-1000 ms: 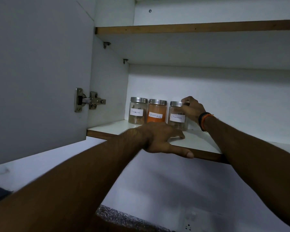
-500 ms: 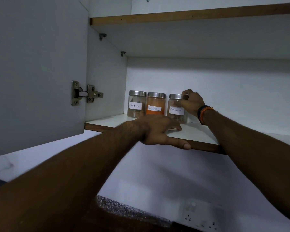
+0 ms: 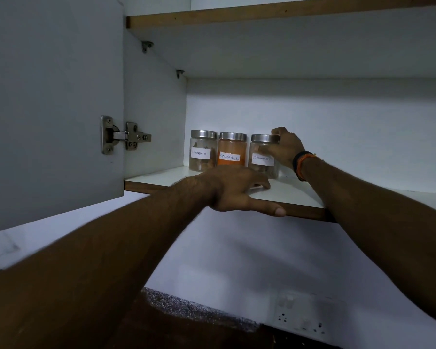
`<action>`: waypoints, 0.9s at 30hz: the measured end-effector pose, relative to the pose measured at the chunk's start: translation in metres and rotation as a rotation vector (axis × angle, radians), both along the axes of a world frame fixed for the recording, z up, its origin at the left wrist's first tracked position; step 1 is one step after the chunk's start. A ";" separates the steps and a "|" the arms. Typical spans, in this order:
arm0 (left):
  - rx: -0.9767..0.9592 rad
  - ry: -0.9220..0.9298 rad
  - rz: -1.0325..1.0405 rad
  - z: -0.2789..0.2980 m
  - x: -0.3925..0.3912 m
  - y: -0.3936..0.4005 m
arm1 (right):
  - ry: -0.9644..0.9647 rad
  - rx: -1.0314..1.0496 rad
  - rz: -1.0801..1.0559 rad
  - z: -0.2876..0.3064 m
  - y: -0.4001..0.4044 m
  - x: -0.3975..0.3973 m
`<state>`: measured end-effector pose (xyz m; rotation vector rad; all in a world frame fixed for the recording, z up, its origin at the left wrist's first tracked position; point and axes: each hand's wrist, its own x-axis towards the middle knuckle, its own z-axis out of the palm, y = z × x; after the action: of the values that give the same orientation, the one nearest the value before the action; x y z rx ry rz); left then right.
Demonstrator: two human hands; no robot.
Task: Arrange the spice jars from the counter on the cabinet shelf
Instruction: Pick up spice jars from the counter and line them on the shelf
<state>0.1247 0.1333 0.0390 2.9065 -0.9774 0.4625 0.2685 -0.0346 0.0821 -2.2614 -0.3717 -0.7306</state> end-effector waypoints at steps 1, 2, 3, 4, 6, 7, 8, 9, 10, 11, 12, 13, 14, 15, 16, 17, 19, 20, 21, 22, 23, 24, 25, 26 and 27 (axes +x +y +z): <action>-0.003 -0.003 0.006 0.000 0.000 0.000 | 0.005 0.013 -0.011 0.001 0.001 -0.003; -0.005 -0.006 0.013 0.000 0.000 -0.001 | 0.001 0.027 -0.025 0.001 0.002 -0.006; -0.002 -0.008 0.020 -0.001 0.001 -0.001 | -0.011 0.034 -0.045 0.001 0.003 -0.009; 0.003 -0.009 0.026 -0.001 0.001 -0.001 | -0.027 0.030 -0.071 0.001 0.004 -0.012; 0.013 -0.015 0.032 -0.001 0.002 0.000 | -0.062 0.002 -0.120 0.001 0.004 -0.020; 0.019 -0.021 0.034 -0.001 0.002 0.000 | -0.076 -0.001 -0.130 0.002 0.004 -0.026; 0.026 -0.029 0.039 0.000 0.002 0.001 | -0.085 0.011 -0.125 0.002 0.005 -0.033; 0.036 -0.037 0.047 0.000 0.001 0.001 | -0.088 0.034 -0.111 0.002 0.005 -0.041; 0.042 -0.045 0.055 0.000 -0.001 0.001 | -0.092 0.063 -0.094 0.001 0.006 -0.049; 0.048 -0.054 0.062 0.000 -0.002 0.002 | -0.098 0.091 -0.074 0.000 0.007 -0.058; 0.056 -0.060 0.063 -0.001 -0.003 0.001 | -0.104 0.113 -0.053 -0.002 0.009 -0.067; 0.068 -0.066 0.061 -0.001 -0.005 0.002 | -0.113 0.128 -0.031 -0.004 0.010 -0.077; 0.080 -0.069 0.055 -0.002 -0.006 0.002 | -0.124 0.137 -0.011 -0.006 0.011 -0.088; 0.086 -0.068 0.049 -0.003 -0.006 0.002 | -0.132 0.141 0.007 -0.008 0.012 -0.099; 0.083 -0.062 0.047 -0.004 -0.006 0.002 | -0.137 0.148 0.021 -0.009 0.013 -0.110; 0.076 -0.054 0.050 -0.005 -0.005 0.002 | -0.137 0.160 0.030 -0.011 0.014 -0.121; 0.054 -0.033 0.071 -0.008 -0.007 0.001 | -0.136 0.196 0.043 -0.014 0.015 -0.143; 0.037 -0.020 0.081 -0.009 -0.009 0.000 | -0.138 0.215 0.048 -0.016 0.014 -0.156; 0.018 -0.008 0.093 -0.010 -0.010 0.000 | -0.142 0.227 0.050 -0.018 0.014 -0.166; 0.002 0.001 0.109 -0.013 -0.014 -0.002 | -0.147 0.229 0.046 -0.021 0.012 -0.177; -0.010 0.001 0.130 -0.014 -0.017 -0.003 | -0.155 0.228 0.041 -0.024 0.011 -0.187; -0.019 -0.006 0.155 -0.016 -0.020 -0.005 | -0.164 0.228 0.035 -0.027 0.010 -0.198; -0.029 -0.015 0.182 -0.018 -0.024 -0.007 | -0.170 0.235 0.029 -0.030 0.008 -0.209; -0.039 -0.026 0.211 -0.019 -0.028 -0.010 | -0.178 0.248 0.023 -0.032 0.007 -0.219; -0.050 -0.030 0.231 -0.019 -0.032 -0.012 | -0.186 0.257 0.013 -0.034 0.006 -0.228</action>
<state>0.0922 0.1216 0.0201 2.9877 -0.6245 0.5336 0.0404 -0.0283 0.0481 -1.9548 -0.3578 -0.9304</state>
